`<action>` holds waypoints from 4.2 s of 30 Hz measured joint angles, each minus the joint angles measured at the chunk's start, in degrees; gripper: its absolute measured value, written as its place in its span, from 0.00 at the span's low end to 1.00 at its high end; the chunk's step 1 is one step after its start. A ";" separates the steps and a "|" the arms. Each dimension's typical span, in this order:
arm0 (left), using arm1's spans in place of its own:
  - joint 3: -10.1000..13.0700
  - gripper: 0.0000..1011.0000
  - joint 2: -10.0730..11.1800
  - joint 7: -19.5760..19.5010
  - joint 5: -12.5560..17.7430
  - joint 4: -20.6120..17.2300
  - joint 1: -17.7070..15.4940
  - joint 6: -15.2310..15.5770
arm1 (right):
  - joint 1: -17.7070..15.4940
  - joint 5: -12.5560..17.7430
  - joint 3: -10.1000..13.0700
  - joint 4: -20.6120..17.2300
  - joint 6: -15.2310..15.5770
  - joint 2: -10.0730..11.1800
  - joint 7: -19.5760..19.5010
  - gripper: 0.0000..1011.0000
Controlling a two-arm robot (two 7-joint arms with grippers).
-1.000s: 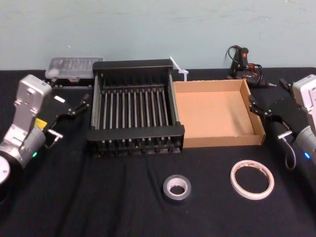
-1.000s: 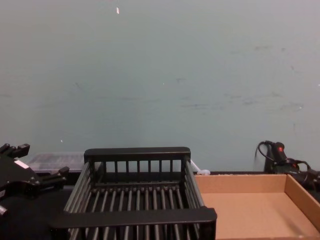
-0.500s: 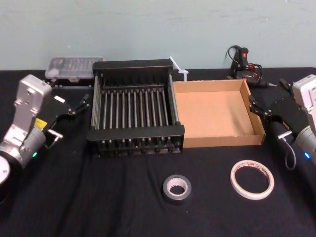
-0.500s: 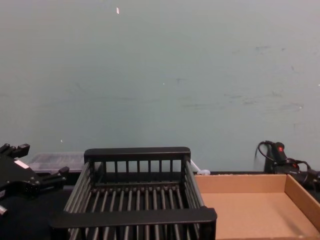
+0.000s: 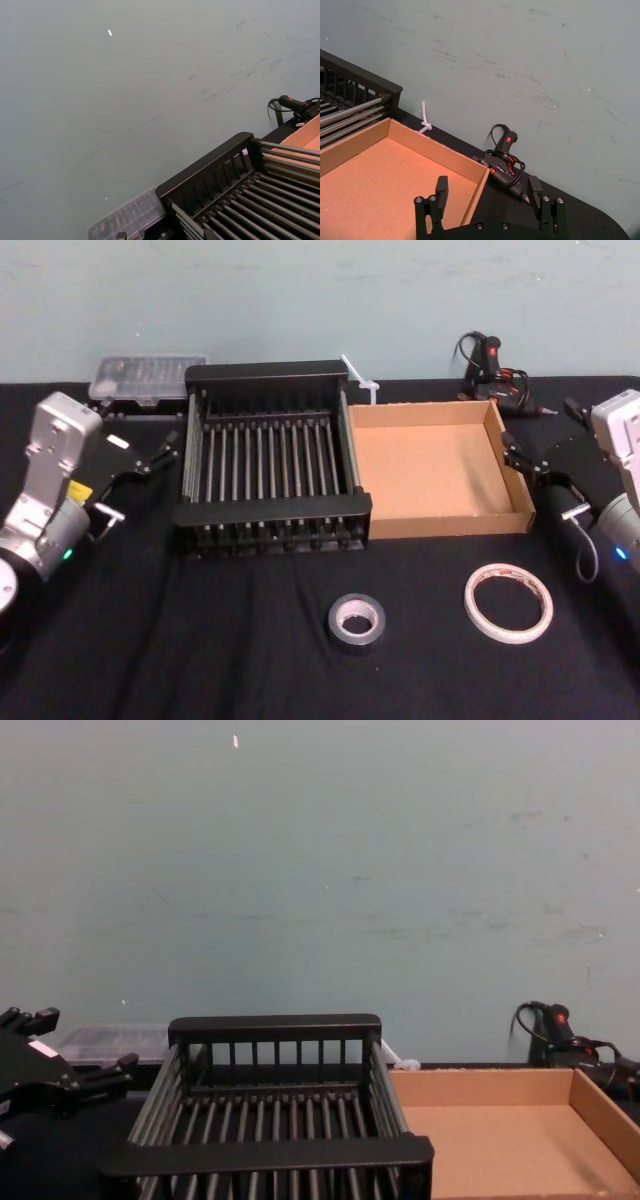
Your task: Pick up the white tape and place it into the black box , Pick up the silver tape and place it into the brown box.
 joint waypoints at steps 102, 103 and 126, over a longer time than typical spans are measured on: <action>0.00 0.99 0.00 0.00 0.00 0.00 0.00 0.00 | -19.24 4.34 12.65 -16.23 25.58 2.46 19.12 0.99; 0.00 0.99 0.00 0.00 0.00 0.00 0.00 0.00 | -19.24 4.21 12.78 -16.20 25.66 2.30 19.28 0.99; 0.00 0.99 0.00 0.00 0.00 0.00 0.00 0.00 | -19.28 4.22 12.77 -16.21 25.63 2.38 19.20 0.99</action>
